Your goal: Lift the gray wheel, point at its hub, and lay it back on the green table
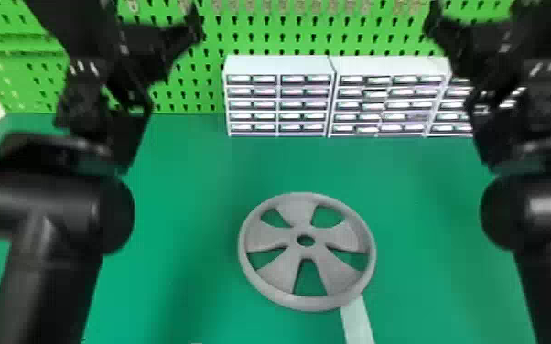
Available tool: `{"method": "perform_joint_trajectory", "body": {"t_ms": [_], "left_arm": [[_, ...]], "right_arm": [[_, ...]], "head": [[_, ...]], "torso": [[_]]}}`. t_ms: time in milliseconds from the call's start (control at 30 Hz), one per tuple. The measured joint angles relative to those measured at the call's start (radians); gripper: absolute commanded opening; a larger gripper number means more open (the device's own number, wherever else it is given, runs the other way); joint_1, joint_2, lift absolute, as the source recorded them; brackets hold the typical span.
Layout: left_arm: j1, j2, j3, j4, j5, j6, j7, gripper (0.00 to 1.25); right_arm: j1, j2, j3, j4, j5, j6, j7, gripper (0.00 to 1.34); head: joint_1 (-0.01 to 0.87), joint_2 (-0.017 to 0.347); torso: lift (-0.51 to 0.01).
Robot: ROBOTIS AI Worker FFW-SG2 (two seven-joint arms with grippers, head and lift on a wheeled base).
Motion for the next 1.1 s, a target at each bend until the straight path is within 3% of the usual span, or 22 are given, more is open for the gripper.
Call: {"method": "perform_joint_trajectory", "body": {"t_ms": [467, 700, 1100], "left_arm": [[-0.246, 0.031, -0.014, 0.0, -0.044, -0.129, 0.001, 1.25], [-0.331, 0.046, 0.003, -0.032, -0.052, -0.172, 0.014, 1.25], [-0.472, 0.081, -0.004, -0.109, -0.085, -0.223, 0.041, 1.25]], "right_arm": [[-0.231, -0.049, 0.034, 0.001, 0.025, -0.089, -0.001, 1.21], [-0.339, -0.064, 0.055, -0.002, 0.016, -0.117, -0.001, 1.21], [-0.506, -0.098, 0.079, -0.031, 0.079, -0.173, -0.006, 1.21]], "head": [[0.692, 0.048], [0.692, 0.048], [0.692, 0.048]], "torso": [[-0.093], [-0.093], [-0.093]]}}
